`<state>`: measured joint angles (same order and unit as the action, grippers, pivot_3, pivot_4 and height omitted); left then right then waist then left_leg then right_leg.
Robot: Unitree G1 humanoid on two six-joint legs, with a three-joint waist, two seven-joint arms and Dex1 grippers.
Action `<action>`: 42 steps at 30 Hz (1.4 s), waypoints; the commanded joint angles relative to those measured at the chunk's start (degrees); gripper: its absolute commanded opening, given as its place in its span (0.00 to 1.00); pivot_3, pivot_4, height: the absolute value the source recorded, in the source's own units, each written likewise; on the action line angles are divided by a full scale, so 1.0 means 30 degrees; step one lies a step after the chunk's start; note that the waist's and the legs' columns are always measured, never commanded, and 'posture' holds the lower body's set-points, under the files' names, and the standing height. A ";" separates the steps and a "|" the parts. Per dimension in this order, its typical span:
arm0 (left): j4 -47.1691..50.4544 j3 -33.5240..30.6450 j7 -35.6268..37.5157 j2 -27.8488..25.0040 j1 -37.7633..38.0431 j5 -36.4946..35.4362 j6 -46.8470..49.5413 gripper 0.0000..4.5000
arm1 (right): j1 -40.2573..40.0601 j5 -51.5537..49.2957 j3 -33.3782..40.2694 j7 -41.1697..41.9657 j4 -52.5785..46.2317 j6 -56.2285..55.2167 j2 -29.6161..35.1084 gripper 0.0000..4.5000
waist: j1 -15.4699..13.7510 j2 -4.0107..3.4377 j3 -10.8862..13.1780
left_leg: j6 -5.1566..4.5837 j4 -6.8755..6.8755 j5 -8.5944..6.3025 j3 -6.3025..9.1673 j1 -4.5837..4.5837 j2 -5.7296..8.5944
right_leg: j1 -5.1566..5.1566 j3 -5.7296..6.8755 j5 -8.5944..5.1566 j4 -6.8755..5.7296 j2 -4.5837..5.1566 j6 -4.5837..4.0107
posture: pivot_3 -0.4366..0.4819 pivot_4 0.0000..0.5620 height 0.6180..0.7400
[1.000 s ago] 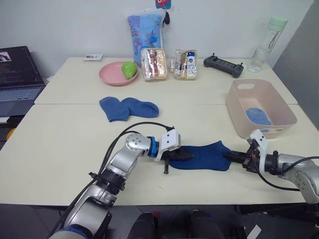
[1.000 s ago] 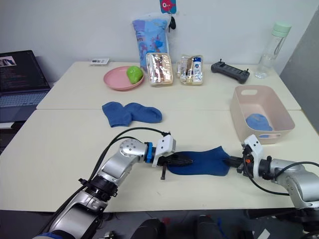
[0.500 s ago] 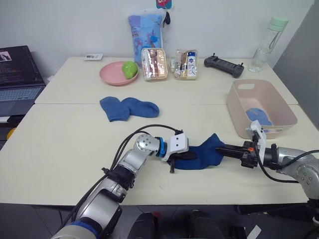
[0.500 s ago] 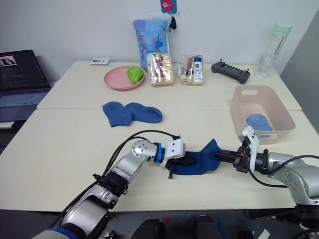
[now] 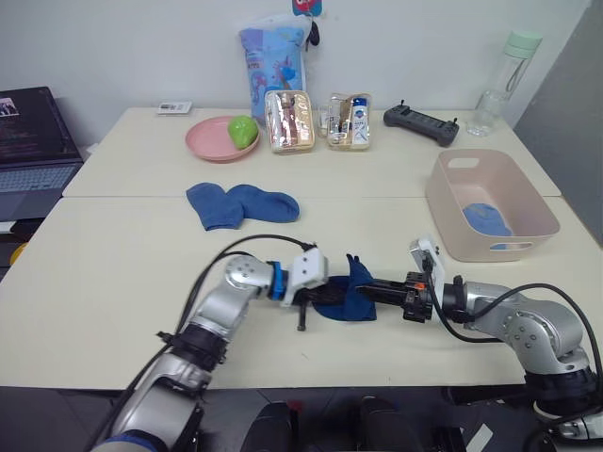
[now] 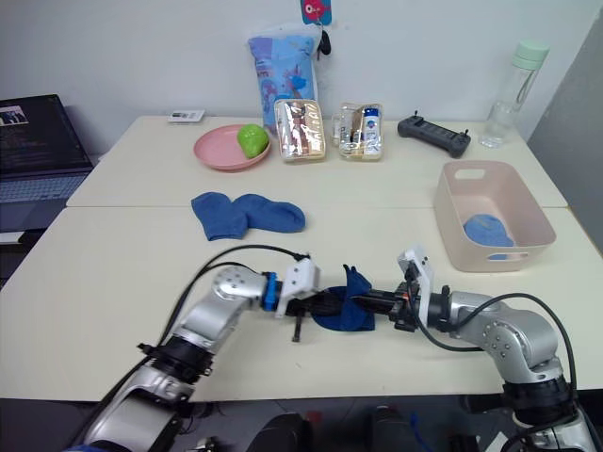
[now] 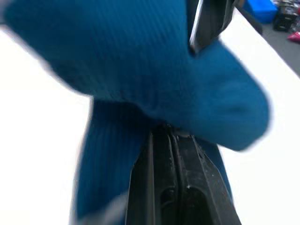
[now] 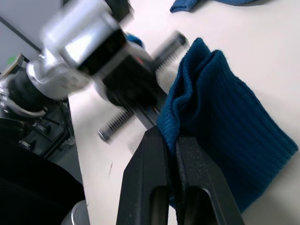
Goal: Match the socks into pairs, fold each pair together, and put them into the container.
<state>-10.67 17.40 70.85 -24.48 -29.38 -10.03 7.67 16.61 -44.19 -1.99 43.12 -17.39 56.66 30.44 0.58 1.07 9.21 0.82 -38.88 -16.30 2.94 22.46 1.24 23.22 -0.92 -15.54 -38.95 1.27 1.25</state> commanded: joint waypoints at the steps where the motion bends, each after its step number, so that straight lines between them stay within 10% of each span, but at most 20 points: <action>1: 0.3324 -0.1582 0.0601 -0.2280 0.0460 -0.1291 0.2125 0.00 | 0.0469 0.1025 -0.1083 0.0178 0.0483 -0.1110 -0.0444 0.01 | 0.0104 -0.0002 -0.0001 | 0.0000 0.0005 0.0000 0.0001 -0.0002 0.0000 | 0.0000 -0.0001 -0.0001 0.0000 -0.0001 0.0001 | 0.48 0.27 1.00; 4: 0.3558 -0.2389 0.0502 -0.3576 0.0348 -0.1365 0.1957 0.00 | 0.0743 0.2126 -0.1890 -0.0005 0.1243 -0.1767 -0.0889 0.01 | 0.0195 -0.0004 0.0001 | 0.0000 0.0015 0.0000 0.0015 -0.0005 -0.0004 | -0.0001 0.0013 -0.0001 0.0004 -0.0002 -0.0001 | 0.48 0.27 1.00; 12: 0.4710 -0.3361 -0.0846 -0.2386 -0.0791 -0.3294 0.3608 0.00 | 0.0692 -0.0842 0.0302 0.0511 -0.0354 0.0366 -0.0647 0.55 | 0.0046 -0.0002 0.0005 | 0.0001 -0.0001 0.0000 0.0020 0.0021 0.0020 | -0.0003 0.0024 -0.0001 0.0024 0.0023 0.0000 | 0.48 0.27 1.00; 28: 0.2320 0.0111 -0.2080 -0.2508 0.2251 0.1346 -0.0847 0.00 | -0.1833 -0.0696 0.2071 -0.3126 -0.1971 0.2220 0.1738 0.55 | -0.0040 -0.0006 0.0003 | 0.0000 0.0014 0.0000 -0.0003 0.0006 0.0007 | 0.0001 0.0001 -0.0001 0.0015 0.0009 0.0000 | 0.48 0.27 1.00; 42: 0.1619 -0.0192 -0.2269 -0.2518 0.2738 0.1491 -0.1254 0.00 | 0.1092 -0.1420 0.1386 -0.4601 0.2624 0.4615 -0.3073 0.55 | 0.0022 -0.0011 -0.0004 | -0.0001 0.0018 -0.0001 -0.0002 -0.0018 -0.0002 | -0.0013 0.0004 0.0000 0.0002 0.0008 -0.0002 | 0.48 0.27 1.00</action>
<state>-6.20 16.97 64.27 -31.42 -21.62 -6.32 3.88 18.61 -46.53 0.94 29.69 -9.78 69.52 22.29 0.65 1.03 9.19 0.82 -38.82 -16.30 2.93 22.42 1.24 23.19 -0.92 -15.54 -38.94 1.30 1.25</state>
